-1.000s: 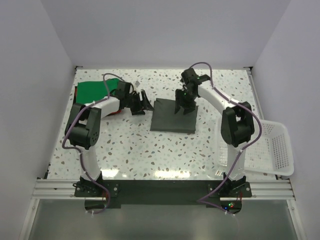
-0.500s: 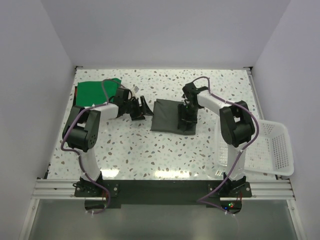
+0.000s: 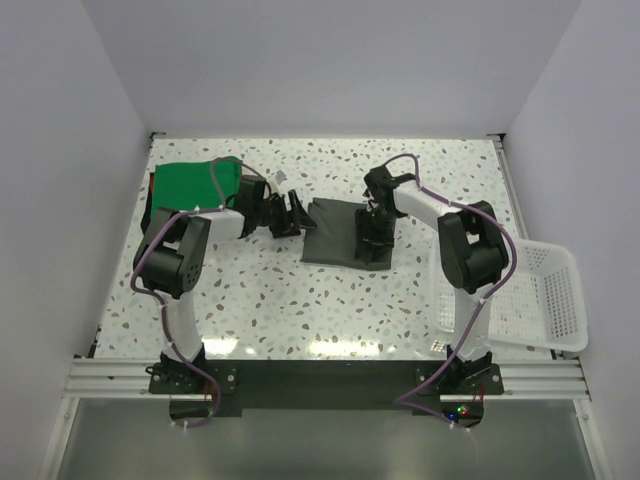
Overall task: Fold and stack the t-shirts
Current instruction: Neatly place the folded tshirt to the corner
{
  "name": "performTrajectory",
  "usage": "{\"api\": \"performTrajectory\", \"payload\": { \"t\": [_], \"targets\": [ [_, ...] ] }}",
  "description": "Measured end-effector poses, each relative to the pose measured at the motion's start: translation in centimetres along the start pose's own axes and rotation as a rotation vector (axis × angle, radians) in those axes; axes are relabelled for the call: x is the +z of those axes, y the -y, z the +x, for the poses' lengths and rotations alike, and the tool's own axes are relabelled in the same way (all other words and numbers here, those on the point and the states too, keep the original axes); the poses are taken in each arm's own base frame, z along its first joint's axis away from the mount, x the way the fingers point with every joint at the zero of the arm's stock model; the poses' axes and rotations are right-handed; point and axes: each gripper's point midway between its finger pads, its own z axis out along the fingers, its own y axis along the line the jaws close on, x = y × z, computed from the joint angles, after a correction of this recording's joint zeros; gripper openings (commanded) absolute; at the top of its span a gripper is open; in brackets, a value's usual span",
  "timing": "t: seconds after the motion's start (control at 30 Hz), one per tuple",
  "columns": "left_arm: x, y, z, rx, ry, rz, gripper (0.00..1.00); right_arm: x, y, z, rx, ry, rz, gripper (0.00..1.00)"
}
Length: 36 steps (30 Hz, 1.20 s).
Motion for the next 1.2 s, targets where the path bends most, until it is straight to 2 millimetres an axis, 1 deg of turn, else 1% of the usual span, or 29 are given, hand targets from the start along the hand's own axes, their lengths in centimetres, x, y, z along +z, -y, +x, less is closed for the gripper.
{"api": "performTrajectory", "payload": {
  "t": [0.1, 0.13, 0.3, 0.4, 0.43, 0.5, 0.53, 0.6, 0.63, 0.67, 0.7, 0.83, 1.0, 1.1, 1.2],
  "targets": [
    [0.7, 0.5, 0.1, 0.010, -0.002, 0.005, 0.73, 0.0, 0.0, 0.0, -0.001, 0.000, 0.000, 0.53],
    [1.0, 0.7, 0.1, 0.017, -0.003, 0.007, 0.72, 0.0, 0.0, 0.0, -0.001, 0.000, 0.000, 0.53],
    [3.3, 2.3, 0.9, 0.054, -0.018, 0.028, 0.69, 0.0, 0.0, 0.0, -0.002, 0.000, -0.001, 0.53],
    [4.5, 3.3, 1.3, 0.077, -0.029, 0.029, 0.62, 0.0, 0.0, 0.0, -0.002, 0.000, -0.001, 0.53],
    [5.0, 3.7, 1.4, 0.084, -0.035, 0.030, 0.57, 0.0, 0.0, 0.0, -0.002, 0.000, -0.001, 0.53],
    [5.9, 4.1, 1.7, 0.096, -0.047, 0.019, 0.50, 0.0, 0.0, 0.0, -0.002, 0.000, -0.001, 0.53],
    [6.3, 4.3, 1.9, 0.099, -0.051, 0.012, 0.38, 0.0, 0.0, 0.0, -0.002, 0.000, -0.001, 0.53],
    [6.6, 3.9, 2.2, 0.102, -0.057, -0.027, 0.26, 0.0, 0.0, 0.0, -0.002, 0.000, -0.001, 0.53],
    [6.7, 3.7, 2.2, 0.095, -0.059, -0.043, 0.15, 0.0, 0.0, 0.0, -0.002, 0.000, -0.001, 0.53],
    [6.7, 3.5, 2.2, 0.092, -0.059, -0.062, 0.09, 0.0, 0.0, 0.0, -0.002, 0.000, -0.001, 0.53],
    [6.7, 3.3, 2.2, 0.090, -0.062, -0.081, 0.00, 0.0, 0.0, 0.0, -0.003, 0.001, -0.002, 0.53],
    [6.5, 3.2, 1.7, 0.106, -0.057, -0.170, 0.00, 0.0, 0.0, 0.0, -0.004, 0.001, -0.002, 0.54],
    [5.9, 2.6, 1.1, 0.189, -0.036, -0.352, 0.00, -0.1, -0.2, -0.3, -0.008, 0.009, -0.005, 0.56],
    [4.9, 1.8, 0.4, 0.258, -0.015, -0.469, 0.00, -0.3, -0.3, -0.6, -0.013, 0.021, -0.008, 0.57],
    [3.5, 0.6, -0.7, 0.334, 0.010, -0.605, 0.00, -0.3, 0.0, -0.8, -0.014, 0.030, 0.009, 0.57]
  ]
}}
